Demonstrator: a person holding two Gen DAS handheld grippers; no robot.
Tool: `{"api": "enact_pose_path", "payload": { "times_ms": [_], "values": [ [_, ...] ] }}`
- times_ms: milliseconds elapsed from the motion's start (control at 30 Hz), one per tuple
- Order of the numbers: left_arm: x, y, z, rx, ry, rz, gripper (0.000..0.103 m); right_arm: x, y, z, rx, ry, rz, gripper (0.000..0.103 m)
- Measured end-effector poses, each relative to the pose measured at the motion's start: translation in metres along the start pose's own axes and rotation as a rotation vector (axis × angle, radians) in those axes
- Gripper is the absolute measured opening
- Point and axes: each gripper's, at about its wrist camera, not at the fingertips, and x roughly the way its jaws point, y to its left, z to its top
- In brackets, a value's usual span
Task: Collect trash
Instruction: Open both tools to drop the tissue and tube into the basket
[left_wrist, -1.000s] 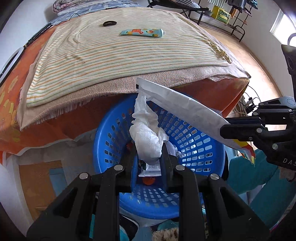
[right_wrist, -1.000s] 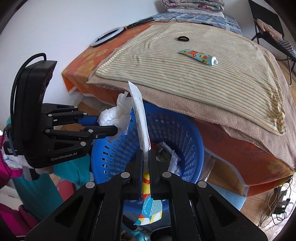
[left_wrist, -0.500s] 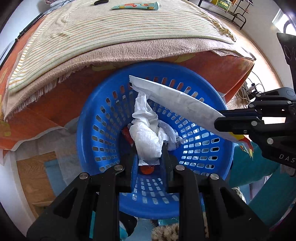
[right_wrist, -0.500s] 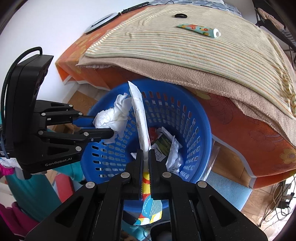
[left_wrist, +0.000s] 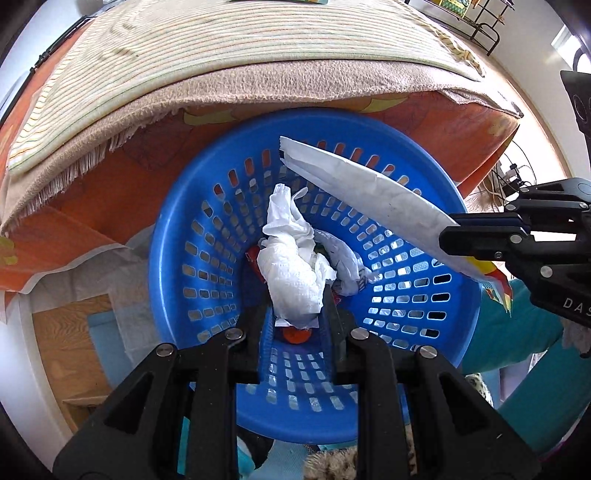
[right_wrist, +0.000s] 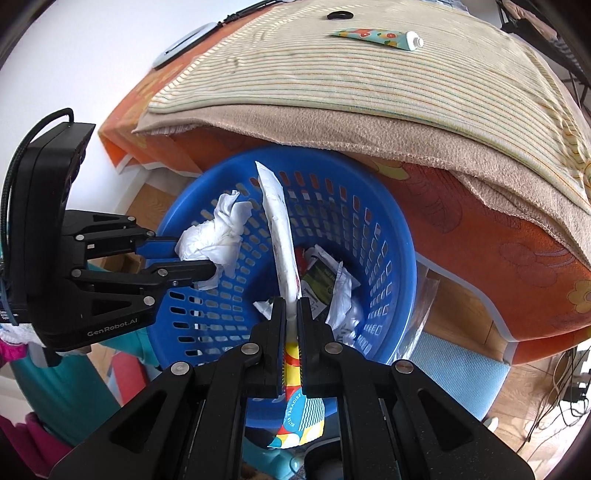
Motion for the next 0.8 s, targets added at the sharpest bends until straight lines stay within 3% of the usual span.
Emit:
{"api": "enact_pose_path", "payload": {
  "times_ms": [300,433,533,600,633,733,800],
  "values": [
    [0.0039,0.0048,0.0013,-0.018,0.008,0.006,0.025,0.0007,-0.0003,-0.0004,0.003,0.002,-0.015,0.006],
    [0.0036,0.0051,0.0017,-0.025,0.003,0.011,0.035,0.0025,-0.0005,0.0004,0.007,0.01,-0.028,0.01],
    [0.004,0.0059,0.0024,-0.03,0.005,0.012,0.036,0.0025,0.0009,0.0005,0.003,0.008,-0.039,0.024],
    [0.0042,0.0064,0.0027,-0.033,0.004,0.014,0.046,0.0016,0.0013,0.0005,-0.002,0.003,-0.045,0.036],
    [0.0035,0.0064,0.0028,-0.034,-0.001,0.016,0.054,0.0011,0.0012,0.0003,-0.004,0.001,-0.049,0.037],
    [0.0021,0.008,0.0036,-0.039,-0.009,0.021,0.058,0.0009,0.0019,0.0009,-0.008,0.001,-0.068,0.041],
    [0.0019,0.0103,0.0046,-0.049,-0.012,0.024,0.063,-0.0004,0.0012,0.0005,-0.007,-0.003,-0.076,0.053]
  ]
}}
